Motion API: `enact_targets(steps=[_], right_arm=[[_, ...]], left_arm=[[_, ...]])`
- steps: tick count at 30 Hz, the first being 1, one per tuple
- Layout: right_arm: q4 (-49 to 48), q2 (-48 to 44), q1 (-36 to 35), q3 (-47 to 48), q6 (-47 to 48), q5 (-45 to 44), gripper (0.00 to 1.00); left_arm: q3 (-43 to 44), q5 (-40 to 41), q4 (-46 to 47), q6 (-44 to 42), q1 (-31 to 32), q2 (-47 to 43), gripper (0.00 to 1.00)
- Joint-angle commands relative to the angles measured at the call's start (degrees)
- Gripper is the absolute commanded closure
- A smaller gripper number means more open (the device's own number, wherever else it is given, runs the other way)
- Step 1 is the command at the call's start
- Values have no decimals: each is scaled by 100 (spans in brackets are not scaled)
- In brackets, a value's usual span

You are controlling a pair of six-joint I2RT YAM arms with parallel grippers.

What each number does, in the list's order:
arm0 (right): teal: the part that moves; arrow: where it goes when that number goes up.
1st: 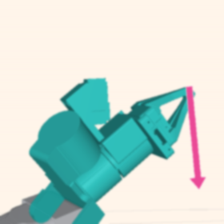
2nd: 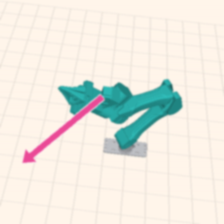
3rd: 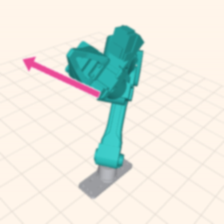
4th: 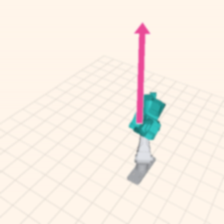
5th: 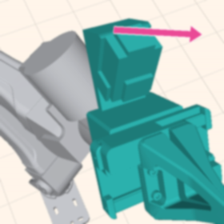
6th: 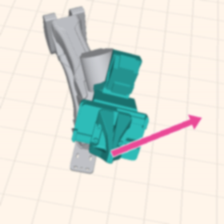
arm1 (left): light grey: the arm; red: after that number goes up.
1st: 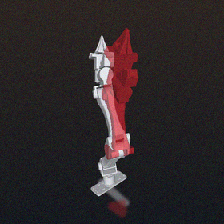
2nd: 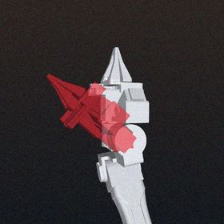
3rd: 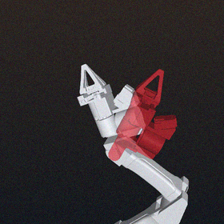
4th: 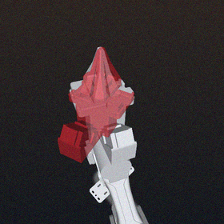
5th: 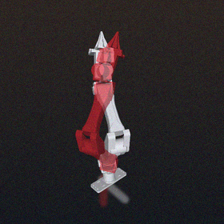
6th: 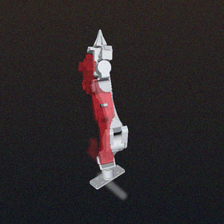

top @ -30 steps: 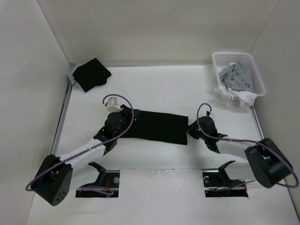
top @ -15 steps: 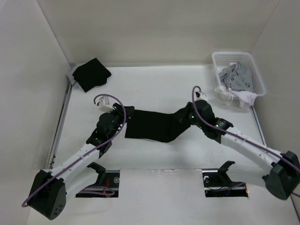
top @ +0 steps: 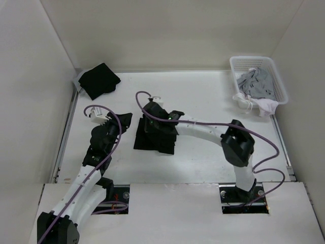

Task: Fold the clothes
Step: Fold the tank top

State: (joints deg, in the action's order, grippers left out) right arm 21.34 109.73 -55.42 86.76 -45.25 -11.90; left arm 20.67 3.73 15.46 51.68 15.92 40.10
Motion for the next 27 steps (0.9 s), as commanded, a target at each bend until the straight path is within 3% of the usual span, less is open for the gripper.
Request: enact_targets(steps=[1, 3, 6, 8, 11, 13, 16, 18, 19, 27], right_arm=[[449, 600, -219, 832, -44, -120, 89], [406, 830, -315, 1079, -202, -93, 78], [222, 761, -421, 1220, -256, -14, 53], [-24, 419, -421, 967, -247, 56, 46], [-541, -379, -421, 143, -282, 135, 44], [-911, -898, -360, -507, -230, 144, 48], [-1342, -1445, -80, -1510, -273, 74, 75], [-1326, -1315, 105, -1750, -239, 196, 95], [-1317, -1201, 132, -1785, -186, 267, 99], [-1906, -418, 228, -1435, 534, 320, 100]], left_arm=[[-142, -399, 44, 96, -225, -186, 69], [-168, -425, 45, 140, -340, -256, 69], [-177, -417, 36, 176, -454, -336, 68], [-168, -399, 27, 176, -472, -353, 68], [-142, -346, -8, 158, -428, -301, 68], [-142, -329, -8, 132, -340, -187, 68], [-150, -268, 79, 105, -77, 120, 68], [-168, -110, 141, 62, 125, 279, 68], [-177, -13, 167, 61, 204, 314, 68], [-151, 243, 185, -53, 548, 323, 68]])
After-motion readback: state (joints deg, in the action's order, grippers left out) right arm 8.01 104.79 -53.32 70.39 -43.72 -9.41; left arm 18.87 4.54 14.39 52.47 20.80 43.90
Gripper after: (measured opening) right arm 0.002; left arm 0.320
